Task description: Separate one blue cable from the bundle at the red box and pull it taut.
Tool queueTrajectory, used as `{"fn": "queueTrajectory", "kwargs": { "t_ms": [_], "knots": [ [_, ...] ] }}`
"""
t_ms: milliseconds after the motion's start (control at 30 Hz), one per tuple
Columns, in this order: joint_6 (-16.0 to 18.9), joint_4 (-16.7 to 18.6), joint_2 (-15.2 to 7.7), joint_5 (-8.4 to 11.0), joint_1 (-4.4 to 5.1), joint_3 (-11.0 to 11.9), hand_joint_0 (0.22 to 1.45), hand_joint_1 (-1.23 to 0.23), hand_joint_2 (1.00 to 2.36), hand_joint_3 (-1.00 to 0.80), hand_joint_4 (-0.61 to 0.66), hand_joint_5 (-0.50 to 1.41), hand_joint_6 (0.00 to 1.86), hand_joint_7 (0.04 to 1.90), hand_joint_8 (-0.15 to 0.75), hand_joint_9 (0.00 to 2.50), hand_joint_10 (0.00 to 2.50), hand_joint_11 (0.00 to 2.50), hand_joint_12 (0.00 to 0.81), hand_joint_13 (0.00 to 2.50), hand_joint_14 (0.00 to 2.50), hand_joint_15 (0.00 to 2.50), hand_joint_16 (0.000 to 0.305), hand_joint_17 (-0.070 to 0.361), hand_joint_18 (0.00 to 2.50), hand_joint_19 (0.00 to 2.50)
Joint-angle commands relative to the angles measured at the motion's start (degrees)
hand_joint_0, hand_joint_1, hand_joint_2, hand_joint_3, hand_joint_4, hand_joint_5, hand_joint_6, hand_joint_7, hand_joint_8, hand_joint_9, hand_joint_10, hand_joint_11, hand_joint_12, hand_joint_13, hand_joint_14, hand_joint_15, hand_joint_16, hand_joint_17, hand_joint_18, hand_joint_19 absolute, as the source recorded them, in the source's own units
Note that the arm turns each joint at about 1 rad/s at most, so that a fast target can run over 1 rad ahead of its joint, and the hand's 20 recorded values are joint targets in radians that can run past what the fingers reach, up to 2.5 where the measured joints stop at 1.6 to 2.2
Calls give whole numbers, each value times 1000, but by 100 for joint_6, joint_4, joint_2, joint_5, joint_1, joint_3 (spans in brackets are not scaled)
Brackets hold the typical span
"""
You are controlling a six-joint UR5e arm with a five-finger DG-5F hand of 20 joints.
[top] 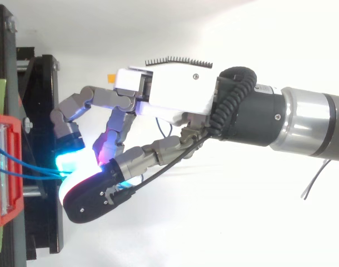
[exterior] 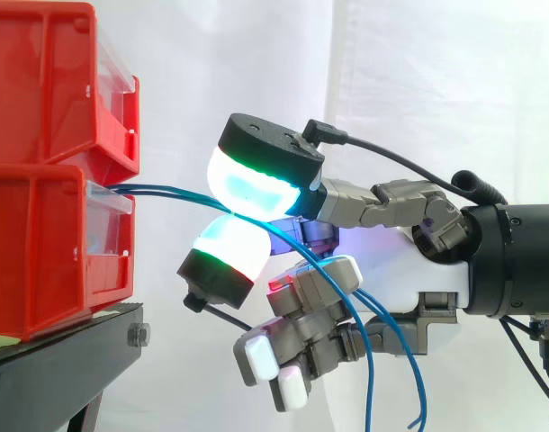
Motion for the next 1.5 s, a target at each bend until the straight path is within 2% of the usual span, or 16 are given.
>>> {"fn": "queueTrajectory", "kwargs": {
  "t_ms": [0, 133, 233, 367, 500, 633, 833, 1000, 1033, 1100, 1167, 1300, 1467],
  "knots": [
    [8, 0, 0, 0, 4, -1, 841, -954, 1000, -497, -135, -150, 892, 1479, 302, 1377, 31, 1479, 361, 1049, 26, 640, 43, 97, 900, 652],
    [16, -17, 0, 0, 4, -1, 849, -956, 1000, -500, -188, -148, 900, 1539, 284, 1386, 32, 1491, 352, 1053, 24, 628, 42, 94, 905, 622],
    [25, -17, 0, 0, 4, -1, 814, -970, 1000, -500, -205, -145, 906, 1513, 271, 1396, 31, 1484, 346, 1057, 26, 622, 42, 94, 925, 590],
    [25, -9, 0, 0, -5, -10, 758, -1029, 1000, -500, -163, -139, 906, 1398, 265, 1393, 31, 1496, 345, 1054, 25, 625, 41, 93, 923, 586],
    [25, -9, 0, 0, -5, -1, 700, -1088, 1000, -500, -114, -138, 901, 1393, 267, 1384, 31, 1499, 347, 1041, 24, 620, 42, 94, 916, 587],
    [25, -17, 0, 0, 4, -1, 652, -1078, 1000, -500, -77, -142, 900, 1375, 262, 1375, 31, 1472, 346, 1042, 24, 626, 42, 94, 916, 597],
    [25, -17, 0, 0, 4, -10, 577, -924, 1000, -500, -92, -126, 881, 1248, 271, 1443, 32, 1447, 352, 1089, 25, 628, 42, 94, 946, 636],
    [25, -17, 0, 0, -5, -10, 545, -827, 1000, -500, -65, -114, 850, 1239, 279, 1462, 31, 1388, 364, 1106, 25, 620, 43, 97, 968, 646],
    [25, -17, 0, 0, -5, -10, 494, -798, 1000, -500, -37, -112, 828, 1267, 305, 1444, 32, 1391, 382, 1116, 24, 614, 46, 103, 998, 631],
    [25, -17, 0, 0, -5, -1, 472, -793, 1000, -500, -14, -112, 821, 1251, 320, 1448, 31, 1394, 392, 1121, 22, 621, 48, 108, 1015, 631],
    [25, -17, 0, 0, -5, -10, 434, -724, 1000, -500, 19, -111, 808, 1214, 345, 1451, 29, 1354, 414, 1137, 22, 601, 52, 117, 1054, 614],
    [25, -17, 0, 0, -5, -10, 447, -570, 1000, -500, 24, -107, 785, 1189, 334, 1457, 29, 1320, 412, 1138, 20, 605, 52, 117, 1059, 629],
    [25, -17, 0, 0, 4, -10, 529, -492, 1000, -500, 12, -106, 762, 1206, 296, 1438, 32, 1344, 387, 1113, 22, 616, 46, 102, 1002, 685]
  ]
}}
